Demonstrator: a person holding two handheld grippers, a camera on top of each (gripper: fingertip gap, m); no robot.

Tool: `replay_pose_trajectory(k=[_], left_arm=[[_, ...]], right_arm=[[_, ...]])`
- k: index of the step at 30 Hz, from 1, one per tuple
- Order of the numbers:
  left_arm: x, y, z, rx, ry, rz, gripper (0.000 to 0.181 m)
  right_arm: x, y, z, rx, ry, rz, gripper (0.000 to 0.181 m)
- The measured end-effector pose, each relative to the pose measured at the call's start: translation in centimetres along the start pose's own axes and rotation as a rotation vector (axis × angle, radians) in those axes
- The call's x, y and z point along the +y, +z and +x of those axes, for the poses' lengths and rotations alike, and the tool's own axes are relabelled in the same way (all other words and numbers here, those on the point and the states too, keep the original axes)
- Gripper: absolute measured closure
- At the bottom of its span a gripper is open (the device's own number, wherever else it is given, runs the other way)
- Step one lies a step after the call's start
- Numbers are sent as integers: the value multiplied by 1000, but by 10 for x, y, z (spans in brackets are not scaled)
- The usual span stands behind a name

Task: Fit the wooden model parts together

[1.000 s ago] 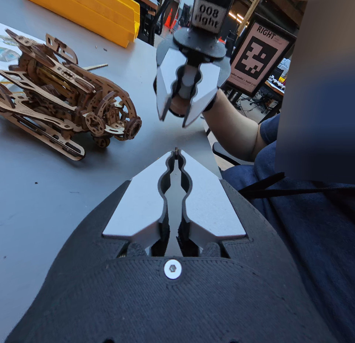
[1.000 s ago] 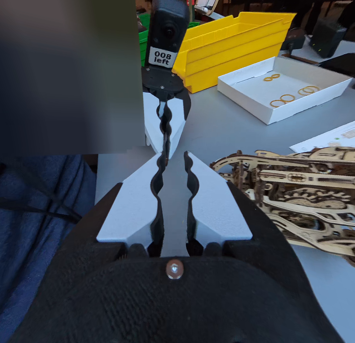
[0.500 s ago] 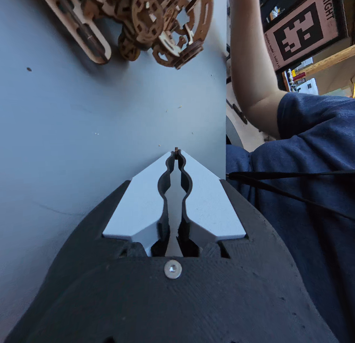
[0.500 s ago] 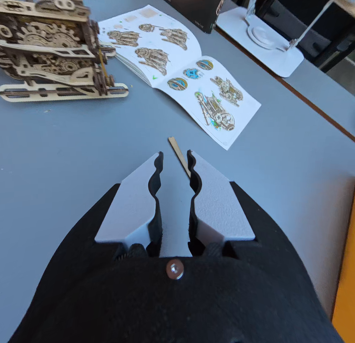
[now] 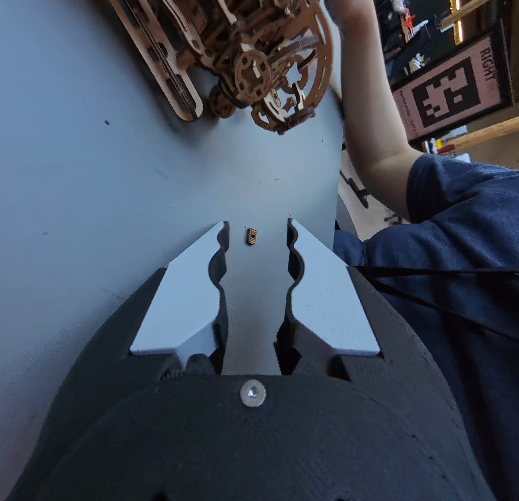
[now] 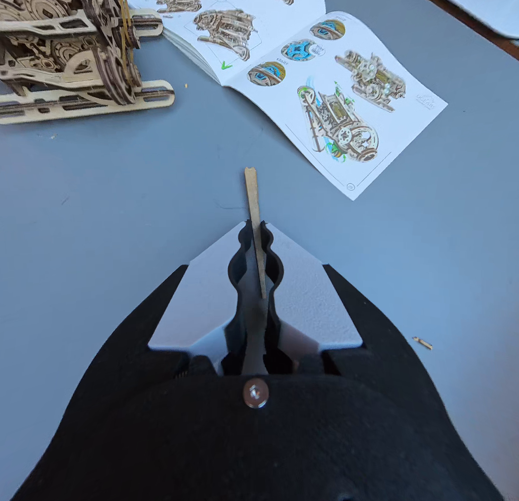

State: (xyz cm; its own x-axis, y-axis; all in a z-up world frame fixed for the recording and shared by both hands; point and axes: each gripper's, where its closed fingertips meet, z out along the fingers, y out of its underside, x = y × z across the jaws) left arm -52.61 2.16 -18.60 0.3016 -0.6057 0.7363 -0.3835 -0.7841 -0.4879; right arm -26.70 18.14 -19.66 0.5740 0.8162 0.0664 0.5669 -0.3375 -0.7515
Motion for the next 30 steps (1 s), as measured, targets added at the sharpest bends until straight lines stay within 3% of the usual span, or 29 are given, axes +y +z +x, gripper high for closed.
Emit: replay_pose_trajectory(k=[1,3,6,10,15,20,25,26,27,28,30], left_arm=[[-4,-3,-2,-34,14,20,135],[-7,-12,-8,-129,61,38,127],[-23,-28,-2,-223,165,126,138],[-54,-21,49,-74,295,222,152],[-80,-3,83,141,188,228,159],[-83,-3,89,191,199,232,179],[-81,0,82,161,242,217,180],[-83,-2,80,152,259,243,180],[-87,-5,80,151,271,281,181],[-91,-10,84,175,288,332,181],[-96,-18,89,212,314,423,180]], right_arm=[[-9,-4,-6,20,-11,44,177],[-42,-20,-39,20,-90,176,177],[-85,-35,-109,-13,-266,267,177],[-113,-29,-179,-83,-474,251,177],[-138,-29,-206,-33,-677,290,177],[-141,-33,-216,1,-763,319,177],[-146,-28,-211,40,-696,365,174],[-152,-32,-207,69,-634,412,164],[-158,-40,-200,106,-550,476,151],[-164,-51,-196,100,-436,564,152],[-169,-76,-199,-87,-142,765,150]])
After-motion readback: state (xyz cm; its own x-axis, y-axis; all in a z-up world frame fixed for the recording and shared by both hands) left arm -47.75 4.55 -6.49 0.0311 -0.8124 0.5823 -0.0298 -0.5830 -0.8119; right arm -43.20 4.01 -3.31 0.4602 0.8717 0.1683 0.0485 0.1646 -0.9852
